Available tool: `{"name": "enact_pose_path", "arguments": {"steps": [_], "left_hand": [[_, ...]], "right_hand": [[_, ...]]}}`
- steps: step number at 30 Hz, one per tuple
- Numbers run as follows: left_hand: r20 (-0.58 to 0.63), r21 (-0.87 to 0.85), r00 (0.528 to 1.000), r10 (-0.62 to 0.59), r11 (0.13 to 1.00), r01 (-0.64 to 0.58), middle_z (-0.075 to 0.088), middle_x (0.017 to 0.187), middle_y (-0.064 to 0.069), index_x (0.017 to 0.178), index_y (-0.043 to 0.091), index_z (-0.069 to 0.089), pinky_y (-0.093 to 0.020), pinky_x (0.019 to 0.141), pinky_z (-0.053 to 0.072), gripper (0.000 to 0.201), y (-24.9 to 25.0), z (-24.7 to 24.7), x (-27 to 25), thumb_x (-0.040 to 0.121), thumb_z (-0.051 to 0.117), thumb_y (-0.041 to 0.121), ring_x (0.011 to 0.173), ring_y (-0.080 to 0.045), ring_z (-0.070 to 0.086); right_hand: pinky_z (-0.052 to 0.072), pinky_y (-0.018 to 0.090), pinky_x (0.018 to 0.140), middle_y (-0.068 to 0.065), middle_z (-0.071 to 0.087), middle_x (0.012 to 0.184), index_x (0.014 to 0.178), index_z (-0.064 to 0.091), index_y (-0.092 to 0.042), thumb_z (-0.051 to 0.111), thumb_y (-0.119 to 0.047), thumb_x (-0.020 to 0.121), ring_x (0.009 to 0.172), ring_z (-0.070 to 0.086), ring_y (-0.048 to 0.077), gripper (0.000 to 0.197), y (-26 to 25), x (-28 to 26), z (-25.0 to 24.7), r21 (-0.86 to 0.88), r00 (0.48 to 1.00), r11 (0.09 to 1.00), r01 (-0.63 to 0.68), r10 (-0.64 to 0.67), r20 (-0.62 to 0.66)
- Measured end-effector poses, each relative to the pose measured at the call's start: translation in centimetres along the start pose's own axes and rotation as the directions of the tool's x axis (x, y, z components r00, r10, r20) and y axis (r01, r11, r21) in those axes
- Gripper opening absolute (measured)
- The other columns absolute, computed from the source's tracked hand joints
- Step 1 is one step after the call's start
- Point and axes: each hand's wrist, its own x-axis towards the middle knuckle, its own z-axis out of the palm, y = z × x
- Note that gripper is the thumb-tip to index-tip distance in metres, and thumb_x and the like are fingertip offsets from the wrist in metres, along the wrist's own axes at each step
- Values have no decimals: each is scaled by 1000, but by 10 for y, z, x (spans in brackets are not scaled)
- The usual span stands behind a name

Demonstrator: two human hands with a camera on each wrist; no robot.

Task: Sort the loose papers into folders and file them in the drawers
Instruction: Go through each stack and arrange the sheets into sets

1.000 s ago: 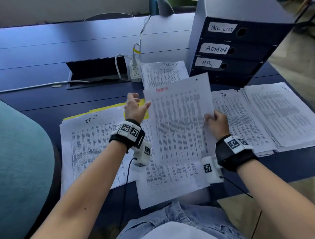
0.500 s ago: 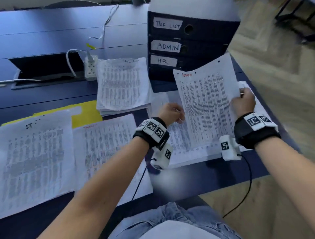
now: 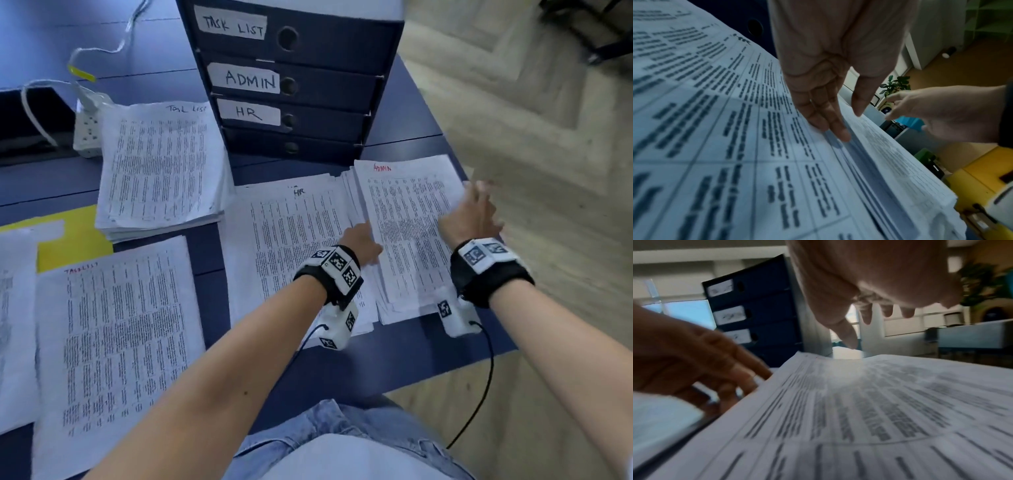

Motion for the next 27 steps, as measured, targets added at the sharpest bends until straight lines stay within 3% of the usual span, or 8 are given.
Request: {"name": "enact_pose_path", "arguments": {"steps": [3,5,7,9,13,18,21,27], "left_hand": [[13,9,1000,-7,1000,7,67,100,-22,93,3,50,-44,81,55,6,1,4,3,89,54,6,91,-32,67],[15,7,1000,-10,1000,10,67,104,-21,111,-1,52,-38,82,54,22,1,4,2,91,53,10,91,-27,67],[-1,12,1000,0,1000,0,63,115,-20,131,0,43,-33,85,50,43,-1,0,-2,92,53,13,98,-26,65],[-33,22,999,20,1000,-19,58,123,-17,134,3,42,-32,90,48,44,-4,-9,-9,93,51,14,101,-25,63],[-107,-49,994,26,998,-31,61,117,-15,121,6,54,-34,91,50,30,-21,-38,-26,93,51,14,96,-25,63],[-267,-107,964,-2,994,-27,66,100,-13,120,9,52,-26,64,50,28,-55,-89,-63,92,52,15,83,-24,64],[-353,-110,935,-17,994,-23,63,92,-9,120,4,52,-23,61,45,29,-87,-126,-96,92,52,12,79,-20,58],[-520,-121,846,-120,990,66,67,100,-18,117,2,55,-31,85,48,29,-174,-194,-158,89,54,10,86,-22,59]], "right_hand": [[12,58,111,5,6,157,145,23,-25,54,-13,87,143,11,25,68,-4,-10,23,-19,959,988,154,-145,245],[16,60,110,7,5,157,145,23,-30,55,-27,90,142,11,31,65,-7,-14,37,-25,893,980,197,-169,418],[16,60,111,9,6,156,145,25,-31,55,-36,90,142,9,35,63,-8,-16,48,-80,856,974,213,-146,495],[17,60,111,12,10,156,144,28,-29,57,-36,89,141,10,37,62,-10,-17,52,-119,856,969,215,-128,501],[22,56,110,16,22,151,141,35,-21,54,-32,91,137,22,36,55,-29,-23,47,-75,868,972,222,-162,469],[20,50,113,8,15,156,144,32,-21,49,-37,93,141,20,28,55,-98,-60,56,151,840,939,309,-344,420],[24,44,112,7,21,154,142,36,-18,49,-34,93,139,26,25,53,-149,-96,67,240,792,888,393,-460,403],[28,33,109,8,39,144,137,44,-11,56,-28,91,134,35,22,50,-228,-180,91,356,690,801,481,-596,411]]}}
